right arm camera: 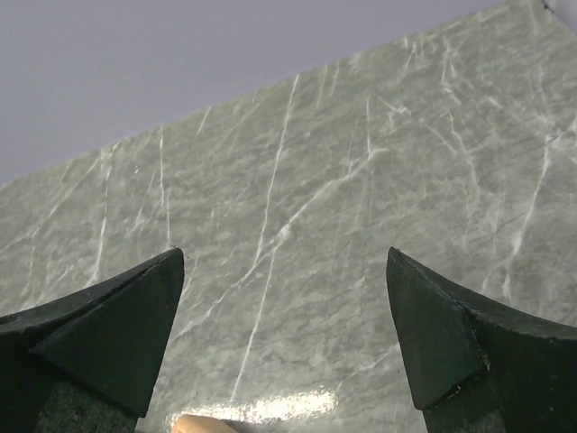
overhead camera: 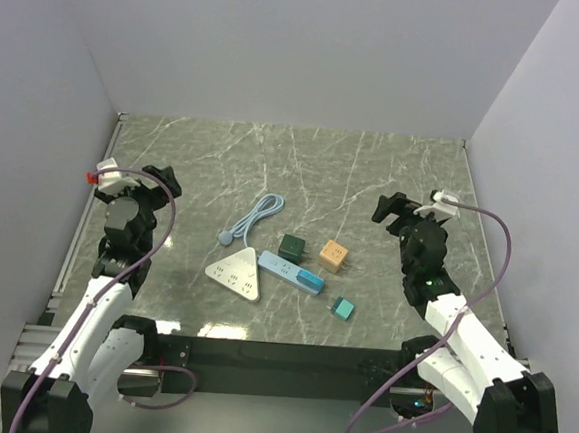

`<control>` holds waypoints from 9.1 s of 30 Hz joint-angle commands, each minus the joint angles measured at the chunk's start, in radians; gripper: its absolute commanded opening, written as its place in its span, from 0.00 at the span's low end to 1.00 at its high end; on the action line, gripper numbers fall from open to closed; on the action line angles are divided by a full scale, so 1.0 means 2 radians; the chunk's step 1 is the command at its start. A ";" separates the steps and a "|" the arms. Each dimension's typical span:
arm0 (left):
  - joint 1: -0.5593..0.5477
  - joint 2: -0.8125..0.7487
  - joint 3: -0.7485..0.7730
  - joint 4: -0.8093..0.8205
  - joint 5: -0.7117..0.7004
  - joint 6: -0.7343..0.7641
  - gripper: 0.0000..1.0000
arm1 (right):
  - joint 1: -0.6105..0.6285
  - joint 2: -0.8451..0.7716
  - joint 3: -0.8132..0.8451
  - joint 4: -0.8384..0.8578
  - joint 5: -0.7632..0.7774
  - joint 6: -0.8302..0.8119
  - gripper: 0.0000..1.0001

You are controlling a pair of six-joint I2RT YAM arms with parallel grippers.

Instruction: Insert the plug

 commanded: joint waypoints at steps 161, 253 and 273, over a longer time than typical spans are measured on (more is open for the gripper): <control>-0.319 0.228 0.061 0.214 0.413 0.212 0.00 | 0.231 0.039 0.183 -0.146 -0.021 0.123 0.96; -0.295 0.030 -0.060 0.133 0.142 0.151 0.92 | 0.394 0.293 0.328 -0.429 0.083 0.393 0.00; -0.280 0.025 -0.065 0.127 0.145 0.134 0.94 | 0.386 0.332 0.344 -0.459 0.125 0.425 0.00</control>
